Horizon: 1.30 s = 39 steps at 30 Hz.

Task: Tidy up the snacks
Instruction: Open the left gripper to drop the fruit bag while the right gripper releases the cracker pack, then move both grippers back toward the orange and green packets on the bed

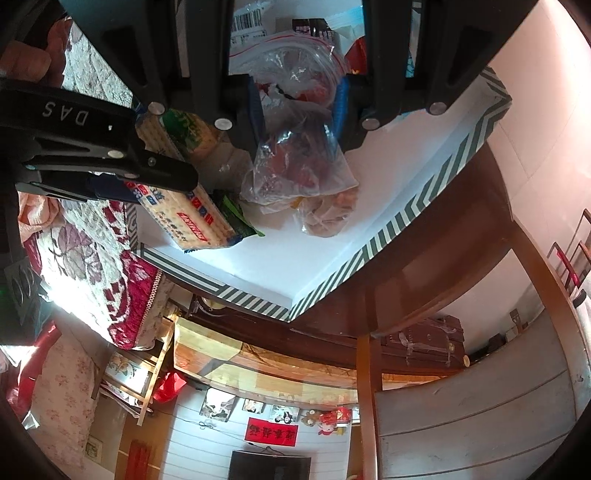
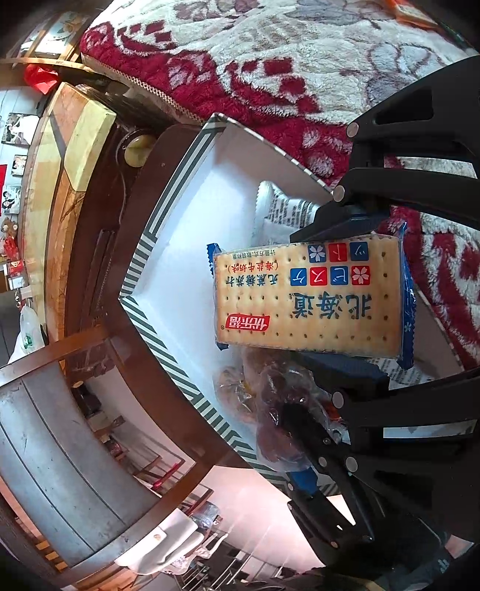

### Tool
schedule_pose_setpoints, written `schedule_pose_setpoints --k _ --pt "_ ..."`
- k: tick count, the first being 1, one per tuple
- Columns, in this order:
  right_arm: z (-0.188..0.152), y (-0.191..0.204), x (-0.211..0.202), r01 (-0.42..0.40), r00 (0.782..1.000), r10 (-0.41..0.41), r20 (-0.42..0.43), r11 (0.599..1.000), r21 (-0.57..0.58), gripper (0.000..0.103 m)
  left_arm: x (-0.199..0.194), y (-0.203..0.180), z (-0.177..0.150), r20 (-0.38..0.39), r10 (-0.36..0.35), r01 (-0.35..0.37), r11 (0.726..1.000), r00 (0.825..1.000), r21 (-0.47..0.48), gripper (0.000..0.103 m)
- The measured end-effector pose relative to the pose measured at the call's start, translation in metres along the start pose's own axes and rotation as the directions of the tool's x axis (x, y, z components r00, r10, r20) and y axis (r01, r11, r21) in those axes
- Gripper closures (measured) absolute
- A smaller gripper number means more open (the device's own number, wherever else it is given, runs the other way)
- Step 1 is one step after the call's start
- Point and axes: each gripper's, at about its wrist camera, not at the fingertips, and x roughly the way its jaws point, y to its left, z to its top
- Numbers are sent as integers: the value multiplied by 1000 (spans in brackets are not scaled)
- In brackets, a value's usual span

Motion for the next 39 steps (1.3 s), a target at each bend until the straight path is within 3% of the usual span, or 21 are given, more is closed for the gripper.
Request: schedule_pose_setpoints --k 6,11,17,21,23,31,39 --pt "3 5 9 -8 1000 8 -7 1000 -7 49 4 1 2 2 16 -16 1000 1000 -10 70" --pt "2 -1 6 -58 998 58 9 996 64 46 5 2 2 12 30 -30 999 999 -13 66" --pt "-1 -11 -8 -111 994 107 40 982 151 46 3 5 1 18 40 -39 999 999 -30 44" --pt "-7 -14 -19 -112 993 104 54 979 170 46 -5 0 0 59 35 -34 999 998 -9 26" --pt "-12 -17 -24 -112 993 103 57 977 181 46 -9 -2 0 80 27 -27 1000 996 0 22" --pt "-43 -28 -52 -81 994 65 85 978 194 46 -18 -13 -2 127 13 -18 999 992 45 19" --pt "-74 -50 -74 -27 996 6 91 974 224 46 -27 -40 -10 168 8 -35 987 986 157 11"
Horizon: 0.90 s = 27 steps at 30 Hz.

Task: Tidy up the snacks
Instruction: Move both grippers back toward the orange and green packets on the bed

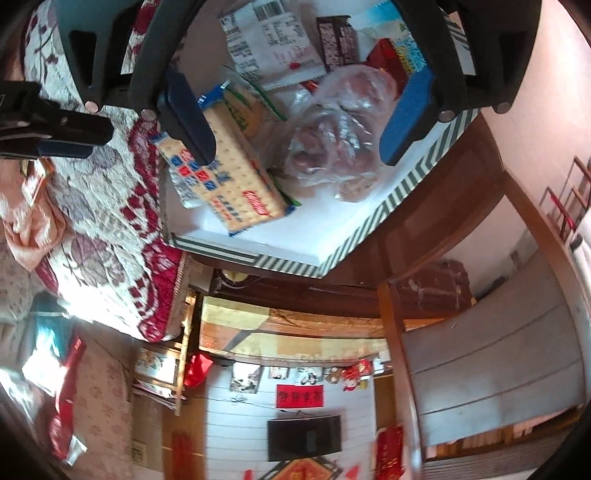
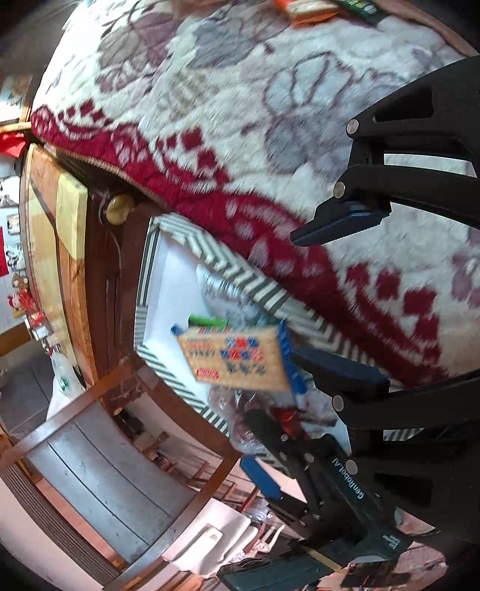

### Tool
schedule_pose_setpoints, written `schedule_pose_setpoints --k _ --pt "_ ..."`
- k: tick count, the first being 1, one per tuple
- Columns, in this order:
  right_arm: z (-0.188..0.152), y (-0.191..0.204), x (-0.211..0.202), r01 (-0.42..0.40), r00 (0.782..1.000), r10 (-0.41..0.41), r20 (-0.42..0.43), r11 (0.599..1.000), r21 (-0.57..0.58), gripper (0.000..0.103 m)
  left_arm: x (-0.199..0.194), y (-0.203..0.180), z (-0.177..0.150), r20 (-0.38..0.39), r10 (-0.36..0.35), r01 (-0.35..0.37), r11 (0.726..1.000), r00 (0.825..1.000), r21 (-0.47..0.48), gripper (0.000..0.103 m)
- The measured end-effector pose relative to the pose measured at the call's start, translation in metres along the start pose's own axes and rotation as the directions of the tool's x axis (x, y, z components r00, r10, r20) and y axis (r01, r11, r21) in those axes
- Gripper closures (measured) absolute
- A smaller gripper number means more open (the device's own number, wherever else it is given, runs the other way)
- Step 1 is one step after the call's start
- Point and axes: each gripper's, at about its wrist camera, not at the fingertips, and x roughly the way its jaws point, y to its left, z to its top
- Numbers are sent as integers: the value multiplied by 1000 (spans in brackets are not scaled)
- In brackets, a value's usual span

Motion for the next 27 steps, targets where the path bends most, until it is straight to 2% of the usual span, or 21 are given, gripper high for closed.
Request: schedule_pose_setpoints --k 6,12,17,27 --pt "-22 -31 -22 27 999 -28 16 999 43 46 -8 -36 -8 -30 -52 54 996 998 67 11" --pt "-41 -63 -46 68 997 -71 35 993 93 46 -18 -75 -12 -22 -57 60 981 998 183 11" --pt "-59 -99 -66 116 991 -125 48 982 150 46 -23 -94 -12 -46 -110 117 973 993 200 11" --pt "-88 -160 -101 177 979 -197 50 948 265 45 -31 -145 -14 -65 -164 176 944 984 278 11"
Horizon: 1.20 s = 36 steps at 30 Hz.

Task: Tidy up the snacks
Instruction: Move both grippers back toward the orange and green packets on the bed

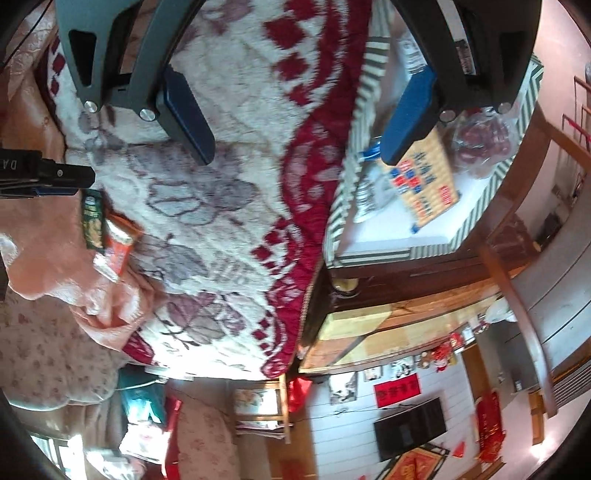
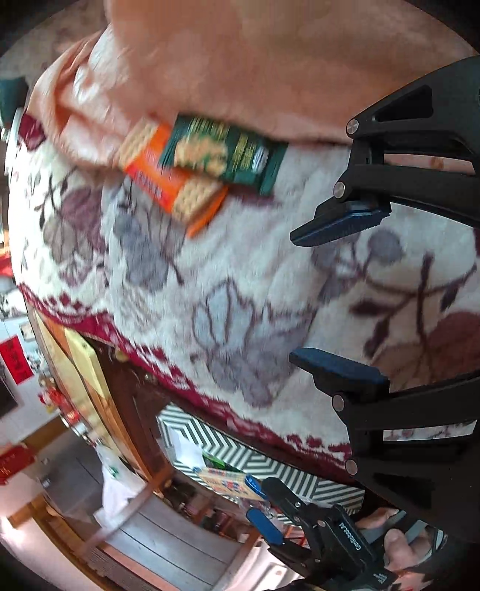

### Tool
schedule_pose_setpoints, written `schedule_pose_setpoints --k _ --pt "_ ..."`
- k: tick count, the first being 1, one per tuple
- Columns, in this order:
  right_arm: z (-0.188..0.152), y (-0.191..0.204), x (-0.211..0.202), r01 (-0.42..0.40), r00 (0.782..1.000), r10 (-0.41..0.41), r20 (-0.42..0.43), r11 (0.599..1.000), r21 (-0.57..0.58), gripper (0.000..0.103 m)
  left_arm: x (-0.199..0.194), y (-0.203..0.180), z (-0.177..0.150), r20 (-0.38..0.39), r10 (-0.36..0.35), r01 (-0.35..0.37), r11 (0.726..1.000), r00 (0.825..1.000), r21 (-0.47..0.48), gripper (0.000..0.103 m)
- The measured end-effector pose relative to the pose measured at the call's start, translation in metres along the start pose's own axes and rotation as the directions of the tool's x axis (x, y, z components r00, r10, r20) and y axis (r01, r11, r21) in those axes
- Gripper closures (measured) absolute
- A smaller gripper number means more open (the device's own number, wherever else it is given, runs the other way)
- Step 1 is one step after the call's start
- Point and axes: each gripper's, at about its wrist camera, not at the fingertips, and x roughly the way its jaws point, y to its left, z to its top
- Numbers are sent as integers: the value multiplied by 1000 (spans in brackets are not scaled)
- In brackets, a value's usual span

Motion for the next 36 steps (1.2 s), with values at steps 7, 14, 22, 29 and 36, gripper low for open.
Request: schedule_pose_setpoints --k 7,14,22,29,36 --pt "-1 -32 -16 29 999 -31 30 998 62 46 -1 -35 13 10 -51 51 997 999 54 11" --pt "0 -56 -29 75 995 -83 62 991 110 46 -1 -71 32 7 -131 130 988 991 82 11" --pt "4 -70 -22 106 992 -114 54 985 140 46 5 -99 43 -6 -190 190 977 982 99 11" --pt "22 -72 -5 125 990 -134 54 983 134 45 20 -100 36 -56 -193 197 977 980 84 11" --pt "39 -81 13 189 980 -196 34 971 147 46 29 -93 32 -79 -187 192 980 979 60 11"
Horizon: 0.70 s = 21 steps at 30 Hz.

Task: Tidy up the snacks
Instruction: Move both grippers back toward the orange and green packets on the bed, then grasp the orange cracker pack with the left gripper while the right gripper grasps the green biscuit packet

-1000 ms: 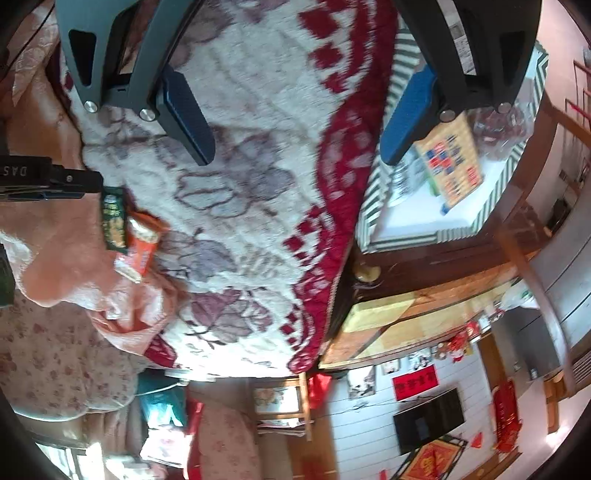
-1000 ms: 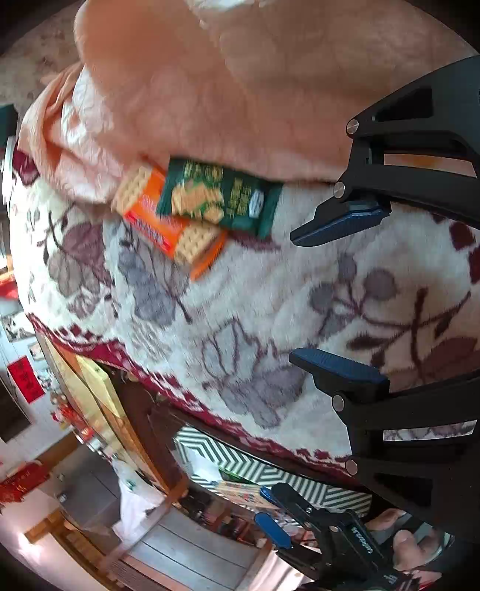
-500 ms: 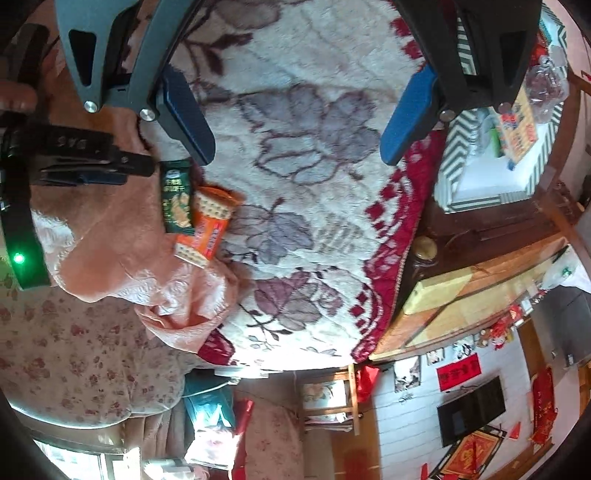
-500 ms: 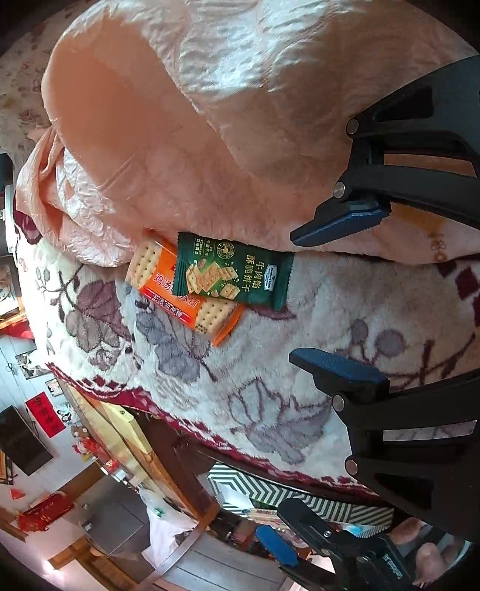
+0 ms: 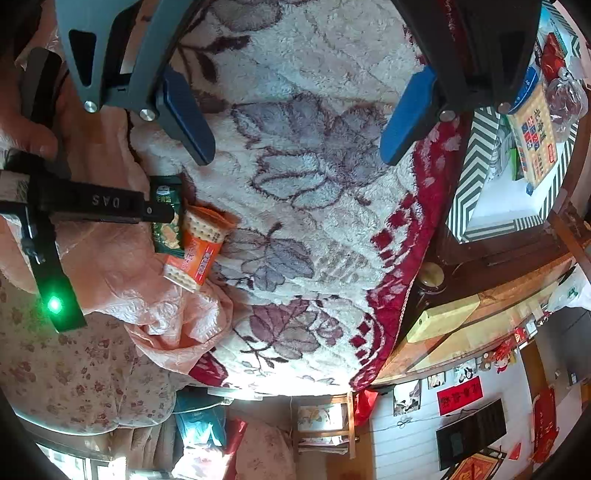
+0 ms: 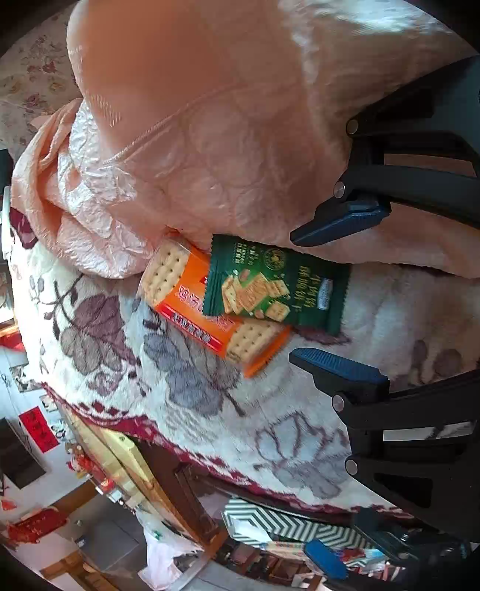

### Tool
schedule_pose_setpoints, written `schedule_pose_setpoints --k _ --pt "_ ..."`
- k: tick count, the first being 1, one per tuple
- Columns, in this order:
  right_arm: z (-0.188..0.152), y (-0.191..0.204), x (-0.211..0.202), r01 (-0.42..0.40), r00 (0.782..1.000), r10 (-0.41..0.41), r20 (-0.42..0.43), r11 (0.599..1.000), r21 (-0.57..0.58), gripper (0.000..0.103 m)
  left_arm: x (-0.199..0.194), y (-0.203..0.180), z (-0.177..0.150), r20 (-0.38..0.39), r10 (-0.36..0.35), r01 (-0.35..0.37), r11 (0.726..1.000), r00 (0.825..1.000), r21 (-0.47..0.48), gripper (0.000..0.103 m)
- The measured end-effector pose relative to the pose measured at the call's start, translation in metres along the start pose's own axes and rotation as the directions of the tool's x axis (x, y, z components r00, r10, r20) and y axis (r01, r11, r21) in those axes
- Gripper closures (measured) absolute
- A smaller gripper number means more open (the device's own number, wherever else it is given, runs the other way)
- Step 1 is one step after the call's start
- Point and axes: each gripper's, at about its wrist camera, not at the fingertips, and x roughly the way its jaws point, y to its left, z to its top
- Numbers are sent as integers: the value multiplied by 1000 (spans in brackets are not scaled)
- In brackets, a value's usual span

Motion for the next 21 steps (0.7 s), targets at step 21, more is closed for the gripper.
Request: schedule_pose_setpoints --k 21 --pt "8 7 30 -16 999 10 -52 994 -108 59 17 12 -10 -49 -4 2 999 999 -40 11"
